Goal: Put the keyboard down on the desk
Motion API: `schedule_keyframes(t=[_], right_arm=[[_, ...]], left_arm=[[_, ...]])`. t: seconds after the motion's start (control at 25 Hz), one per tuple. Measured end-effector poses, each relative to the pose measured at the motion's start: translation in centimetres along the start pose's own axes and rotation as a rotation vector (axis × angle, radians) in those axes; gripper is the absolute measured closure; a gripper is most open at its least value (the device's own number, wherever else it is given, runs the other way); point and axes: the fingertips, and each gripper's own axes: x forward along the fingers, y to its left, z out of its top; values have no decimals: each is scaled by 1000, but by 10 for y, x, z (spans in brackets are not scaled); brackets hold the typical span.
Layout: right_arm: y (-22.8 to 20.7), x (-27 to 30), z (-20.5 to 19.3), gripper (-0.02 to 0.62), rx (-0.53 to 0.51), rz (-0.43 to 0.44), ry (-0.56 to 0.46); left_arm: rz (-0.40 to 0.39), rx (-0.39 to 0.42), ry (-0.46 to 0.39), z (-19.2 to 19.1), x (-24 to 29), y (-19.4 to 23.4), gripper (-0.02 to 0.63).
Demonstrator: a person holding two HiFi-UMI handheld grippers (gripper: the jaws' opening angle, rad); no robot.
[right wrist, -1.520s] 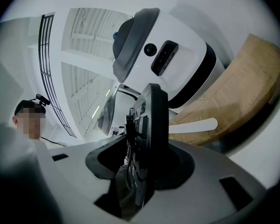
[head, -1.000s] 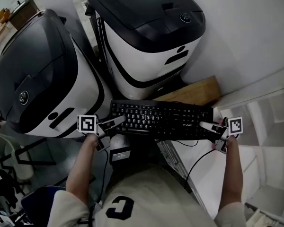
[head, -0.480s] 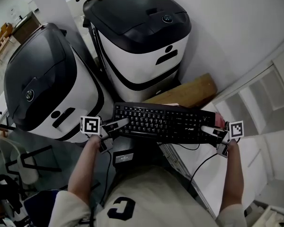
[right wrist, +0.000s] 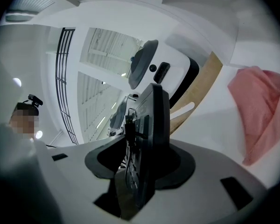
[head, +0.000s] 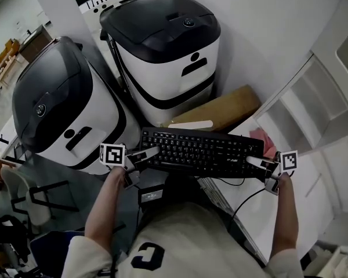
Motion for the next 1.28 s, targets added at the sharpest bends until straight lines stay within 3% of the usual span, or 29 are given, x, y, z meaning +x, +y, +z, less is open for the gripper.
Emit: schedule_keyframes(t=[0.08, 0.2, 0.36, 0.48, 0.72, 0.88, 1.08, 1.28], right_arm=[[-4, 1, 0, 396, -7, 9, -2], [-12, 1, 0, 396, 2, 21, -8], [-17, 3, -4, 397, 3, 50, -2], [-15, 6, -5, 380, -2, 60, 15], [-7, 4, -6, 377, 10, 0, -36], [6, -10, -41, 385, 11, -67, -111], [24, -13, -71, 403, 43, -117, -210], [38, -4, -103, 385, 73, -175, -255]], left_arm=[[-20, -65, -17, -4, 1, -8, 448], [29, -14, -17, -7, -2, -6, 452], [42, -59, -40, -17, -2, -8, 454], [75, -20, -30, -14, -7, -1, 453], [4, -34, -4, -2, -2, 0, 453], [-18, -40, 48, -24, -5, 1, 449], [-121, -73, 115, -31, -4, 2, 454], [-167, -32, 191, -34, -13, 13, 453]])
